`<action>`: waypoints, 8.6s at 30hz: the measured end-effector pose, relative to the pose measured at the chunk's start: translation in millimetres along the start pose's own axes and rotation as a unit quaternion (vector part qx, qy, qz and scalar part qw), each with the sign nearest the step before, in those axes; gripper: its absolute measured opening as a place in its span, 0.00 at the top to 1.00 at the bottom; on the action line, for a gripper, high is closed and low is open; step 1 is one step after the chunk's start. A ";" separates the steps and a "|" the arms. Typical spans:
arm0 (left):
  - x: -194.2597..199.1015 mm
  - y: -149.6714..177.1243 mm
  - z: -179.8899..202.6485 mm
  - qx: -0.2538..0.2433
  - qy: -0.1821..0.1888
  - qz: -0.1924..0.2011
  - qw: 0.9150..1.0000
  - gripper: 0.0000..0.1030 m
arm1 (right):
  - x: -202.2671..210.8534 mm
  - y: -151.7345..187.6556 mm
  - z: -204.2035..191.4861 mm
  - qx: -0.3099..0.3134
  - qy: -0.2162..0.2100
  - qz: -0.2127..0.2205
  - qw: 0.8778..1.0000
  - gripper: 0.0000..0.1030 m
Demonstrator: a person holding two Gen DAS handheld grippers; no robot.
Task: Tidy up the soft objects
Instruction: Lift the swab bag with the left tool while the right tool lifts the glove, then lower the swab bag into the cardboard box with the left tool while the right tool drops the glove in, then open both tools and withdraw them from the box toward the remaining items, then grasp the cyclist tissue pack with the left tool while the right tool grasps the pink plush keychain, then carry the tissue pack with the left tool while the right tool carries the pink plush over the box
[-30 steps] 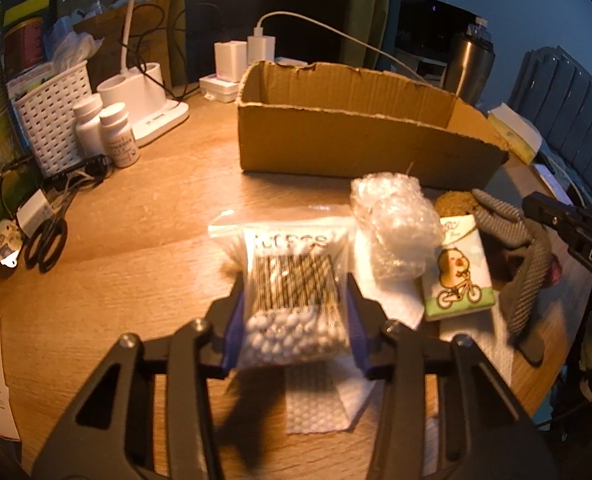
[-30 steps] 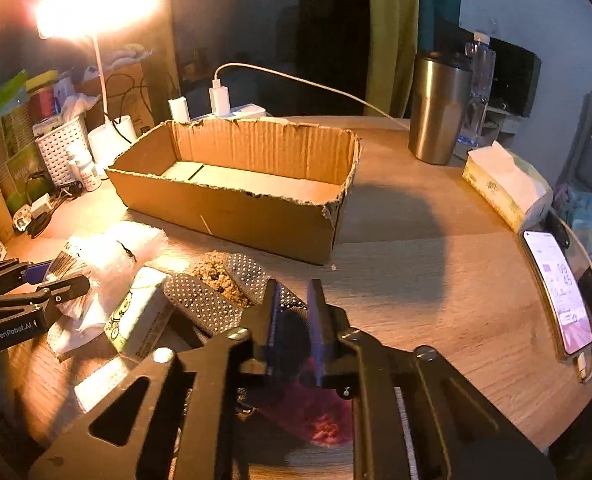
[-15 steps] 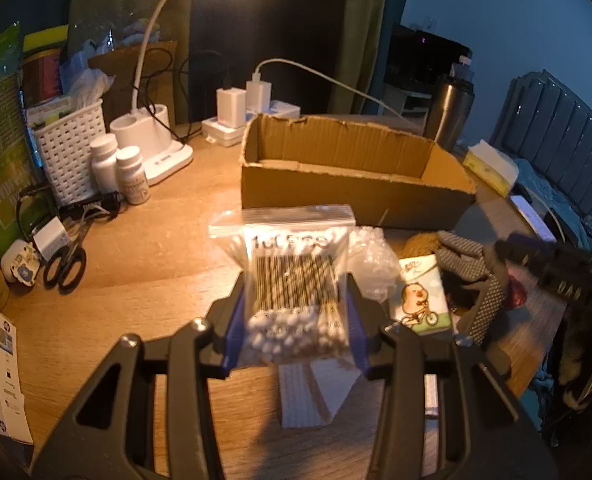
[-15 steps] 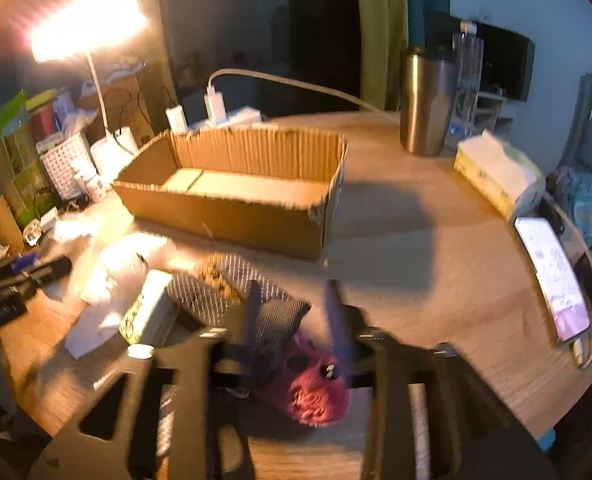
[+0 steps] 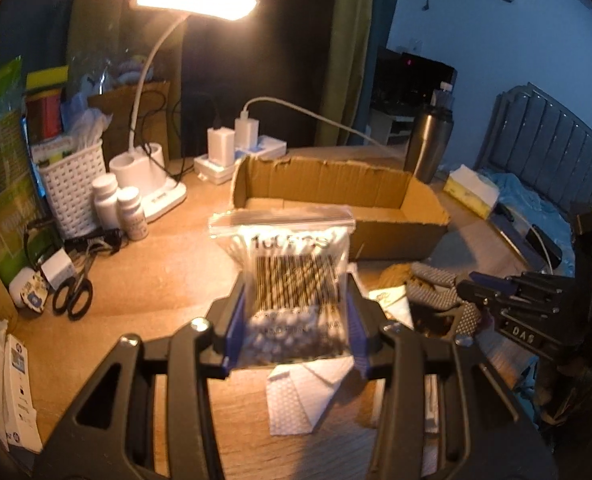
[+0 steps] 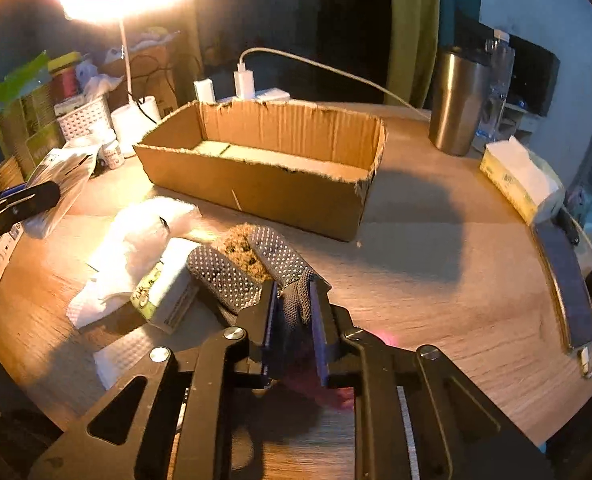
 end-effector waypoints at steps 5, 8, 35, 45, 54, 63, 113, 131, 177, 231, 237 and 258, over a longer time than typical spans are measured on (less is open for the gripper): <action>6.4 -12.0 2.9 -0.002 0.005 0.016 1.000 0.57 | 19.6 -12.5 2.6 -0.004 -0.007 0.029 1.000 0.83; 8.9 -18.6 6.6 -0.006 0.008 0.024 1.000 0.57 | 34.0 -24.1 3.7 -0.003 -0.007 0.051 0.999 0.83; -21.4 -97.6 46.3 -0.044 0.054 0.085 0.994 0.57 | 56.4 -124.4 35.3 0.011 -0.003 0.156 0.988 0.83; -68.8 -106.1 62.0 -0.021 0.069 0.062 0.995 0.57 | 33.6 -148.6 45.4 0.009 -0.015 0.161 0.987 0.83; -127.5 -97.5 73.0 -0.019 0.084 0.012 0.996 0.57 | -13.1 -154.0 50.5 0.008 -0.028 0.133 0.991 0.83; -174.9 -81.0 80.0 -0.017 0.088 -0.051 0.995 0.56 | -57.4 -142.4 55.6 -0.004 -0.046 0.092 0.995 0.82; 12.6 -66.2 61.2 -0.008 0.063 0.103 0.993 0.26 | 89.8 -91.5 12.6 0.006 0.013 0.171 0.985 0.39; 23.0 -27.9 74.4 -0.014 0.062 0.087 0.994 0.26 | 105.5 -37.6 2.4 0.001 0.020 0.154 0.988 0.36; -79.5 36.9 99.1 -0.012 0.054 -0.095 0.994 0.31 | -14.2 32.9 48.5 -0.051 -0.033 0.011 0.998 0.29; 14.3 -13.1 75.0 -0.028 0.074 0.061 0.995 0.50 | 64.6 -21.3 2.9 0.018 -0.011 0.105 0.994 0.65; 25.6 -23.4 61.9 -0.027 0.079 0.084 0.993 0.50 | 75.0 -36.3 -11.7 0.032 0.006 0.119 0.992 0.65; 37.8 -72.1 17.8 -0.038 0.082 0.156 0.984 0.50 | 83.7 -81.5 -47.9 0.036 0.044 0.156 0.986 0.65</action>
Point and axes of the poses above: each gripper's, at about its wrist camera, not at the fingertips, and x roughly against the way its jaws point, z to its right, y to its underside, the point moved 3 cm from there along -x, roughly the way its jaws point, and after that the axes turned 3 degrees about -x, right-handed, at the moved point
